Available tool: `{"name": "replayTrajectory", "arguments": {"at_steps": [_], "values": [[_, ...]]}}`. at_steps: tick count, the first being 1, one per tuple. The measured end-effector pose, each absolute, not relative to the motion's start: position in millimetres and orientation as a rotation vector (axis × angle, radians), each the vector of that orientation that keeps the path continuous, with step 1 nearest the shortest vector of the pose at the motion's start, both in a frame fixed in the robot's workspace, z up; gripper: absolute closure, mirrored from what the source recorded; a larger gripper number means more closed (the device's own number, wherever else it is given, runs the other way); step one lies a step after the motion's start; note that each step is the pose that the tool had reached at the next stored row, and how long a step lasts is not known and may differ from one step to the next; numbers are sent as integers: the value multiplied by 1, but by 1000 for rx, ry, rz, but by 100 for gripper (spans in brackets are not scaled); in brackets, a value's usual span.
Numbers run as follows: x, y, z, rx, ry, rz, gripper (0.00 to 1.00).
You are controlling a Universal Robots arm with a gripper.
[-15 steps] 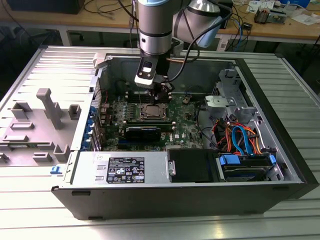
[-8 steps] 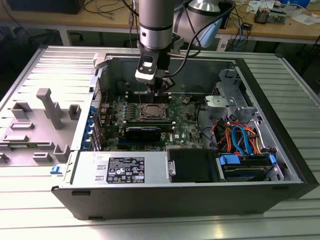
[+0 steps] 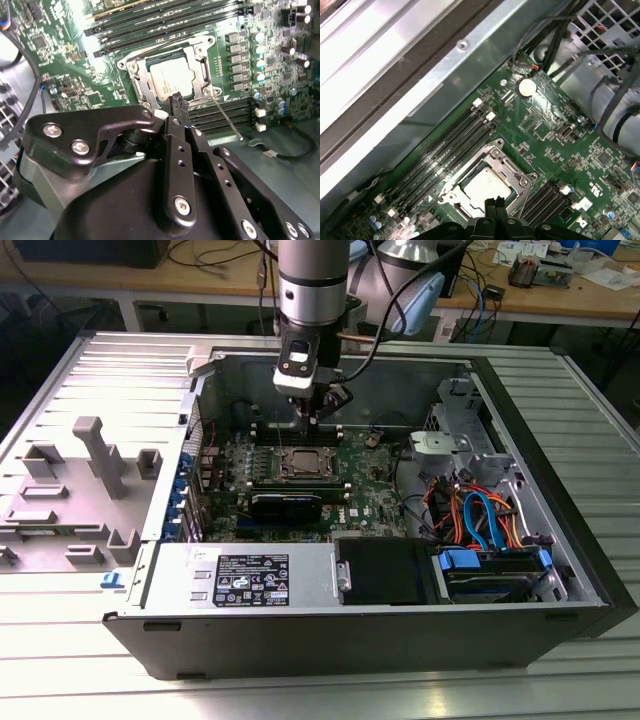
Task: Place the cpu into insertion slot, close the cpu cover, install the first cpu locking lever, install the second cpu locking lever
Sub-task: 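Install the first cpu locking lever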
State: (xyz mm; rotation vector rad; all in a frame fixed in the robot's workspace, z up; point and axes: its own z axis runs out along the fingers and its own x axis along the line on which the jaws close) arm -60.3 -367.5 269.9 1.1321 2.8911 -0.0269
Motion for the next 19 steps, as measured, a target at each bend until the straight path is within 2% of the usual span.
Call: {"name": "replayTrajectory", "arguments": {"at_steps": [19], "values": [[-60, -368, 270, 362, 3081, -12, 89]]}}
